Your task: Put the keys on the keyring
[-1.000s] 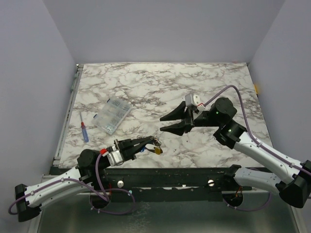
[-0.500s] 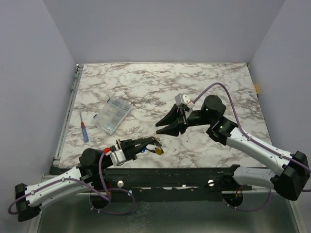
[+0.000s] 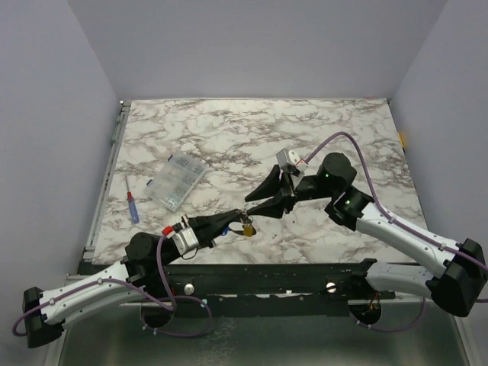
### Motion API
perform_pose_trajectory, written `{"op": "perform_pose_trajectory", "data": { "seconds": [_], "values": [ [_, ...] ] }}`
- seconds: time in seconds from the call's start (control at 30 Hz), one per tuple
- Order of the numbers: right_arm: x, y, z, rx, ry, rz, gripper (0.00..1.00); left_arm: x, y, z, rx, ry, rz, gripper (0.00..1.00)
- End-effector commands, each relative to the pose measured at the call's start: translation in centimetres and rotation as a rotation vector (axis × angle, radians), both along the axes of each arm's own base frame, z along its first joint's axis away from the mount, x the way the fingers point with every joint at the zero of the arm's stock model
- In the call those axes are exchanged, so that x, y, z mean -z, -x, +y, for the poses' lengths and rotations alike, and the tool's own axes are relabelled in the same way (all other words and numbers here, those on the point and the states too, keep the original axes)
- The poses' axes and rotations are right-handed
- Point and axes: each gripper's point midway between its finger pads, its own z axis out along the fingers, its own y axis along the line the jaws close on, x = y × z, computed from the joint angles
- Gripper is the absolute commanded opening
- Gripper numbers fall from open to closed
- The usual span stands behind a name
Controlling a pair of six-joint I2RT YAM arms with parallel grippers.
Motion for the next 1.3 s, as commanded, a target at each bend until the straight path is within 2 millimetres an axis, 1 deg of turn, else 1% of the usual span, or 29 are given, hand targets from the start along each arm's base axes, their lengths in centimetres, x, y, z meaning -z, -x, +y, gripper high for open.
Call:
{"op": "perform_pose_trajectory", "data": {
  "seconds": [0.0,0.13,0.37,0.53,0.67,0.87,1.13,1.27],
  "values": [
    [0.0,0.5,0.4,-0.008,-0.018,0.013,0.45,-2.9,-0.1,0.9,-0.017,0.1,-0.008,0.0],
    [0.3,0.4,1.0,-0.006,-0.011,0.019,0.46,-2.9,-0.1,0.9,-0.021,0.105,-0.003,0.0],
    [1.2,0.1,1.9,0.012,0.001,0.027,0.45,-3.3,0.3,1.1,0.0,0.131,-0.006,0.0],
    [1.2,0.0,2.5,0.018,-0.003,0.03,0.46,-3.3,0.4,1.1,0.006,0.136,-0.005,0.0],
    [0.9,0.1,2.2,0.038,-0.01,0.023,0.46,-3.3,0.3,1.2,-0.001,0.137,-0.008,0.0],
    [-0.5,0.3,1.2,0.072,-0.045,-0.014,0.47,-3.2,0.2,1.2,-0.007,0.134,-0.011,0.0],
    [0.0,0.1,1.8,0.054,-0.06,0.003,0.4,-3.2,0.5,0.9,0.016,0.129,-0.011,0.0],
    [0.1,0.0,2.0,0.053,-0.064,0.005,0.39,-3.2,0.6,0.8,0.022,0.131,-0.008,0.0]
  ]
}}
